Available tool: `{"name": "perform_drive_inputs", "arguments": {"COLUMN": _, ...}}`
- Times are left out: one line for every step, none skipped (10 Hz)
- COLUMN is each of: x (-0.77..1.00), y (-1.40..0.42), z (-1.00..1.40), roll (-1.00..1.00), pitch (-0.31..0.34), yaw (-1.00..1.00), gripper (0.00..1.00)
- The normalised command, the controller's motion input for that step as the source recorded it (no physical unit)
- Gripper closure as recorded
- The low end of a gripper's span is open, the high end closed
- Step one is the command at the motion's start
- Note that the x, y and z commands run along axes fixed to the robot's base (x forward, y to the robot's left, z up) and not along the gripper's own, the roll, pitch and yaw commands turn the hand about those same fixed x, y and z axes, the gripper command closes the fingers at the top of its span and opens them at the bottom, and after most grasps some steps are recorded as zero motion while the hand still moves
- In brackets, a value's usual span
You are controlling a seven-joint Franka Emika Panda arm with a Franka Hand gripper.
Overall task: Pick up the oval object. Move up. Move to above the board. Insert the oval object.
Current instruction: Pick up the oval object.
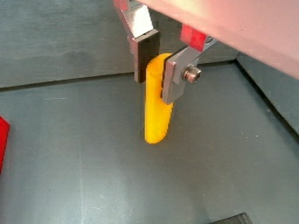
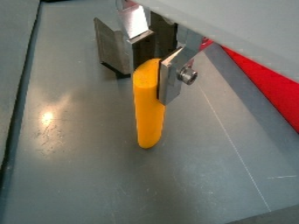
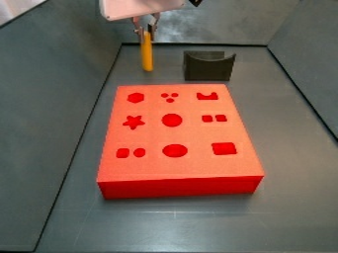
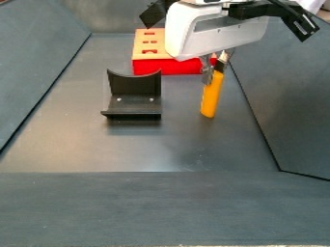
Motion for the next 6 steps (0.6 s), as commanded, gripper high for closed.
{"name": "perform_drive_inputs", "arguments": {"x": 0.00, "y": 0.00, "z": 0.00, "roll": 0.00, "pitch": 0.000, "yaw": 0.00, "gripper": 1.00}}
{"name": "perform_drive_inputs", "arguments": {"x": 0.00, "y": 0.00, "z": 0.00, "roll": 0.00, "pitch": 0.000, "yaw": 0.00, "gripper": 1.00}}
{"name": "perform_drive_inputs", "arguments": {"x": 0.00, "y": 0.00, "z": 0.00, "roll": 0.00, "pitch": 0.000, "yaw": 0.00, "gripper": 1.00}}
{"name": "perform_drive_inputs", "arguments": {"x": 0.00, "y": 0.00, "z": 0.00, "roll": 0.00, "pitch": 0.000, "yaw": 0.00, "gripper": 1.00}}
{"name": "perform_drive_inputs", "arguments": {"x": 0.00, "y": 0.00, "z": 0.00, "roll": 0.00, "pitch": 0.000, "yaw": 0.00, "gripper": 1.00}}
{"name": "perform_drive_inputs", "arguments": {"x": 0.00, "y": 0.00, "z": 0.00, "roll": 0.00, "pitch": 0.000, "yaw": 0.00, "gripper": 1.00}}
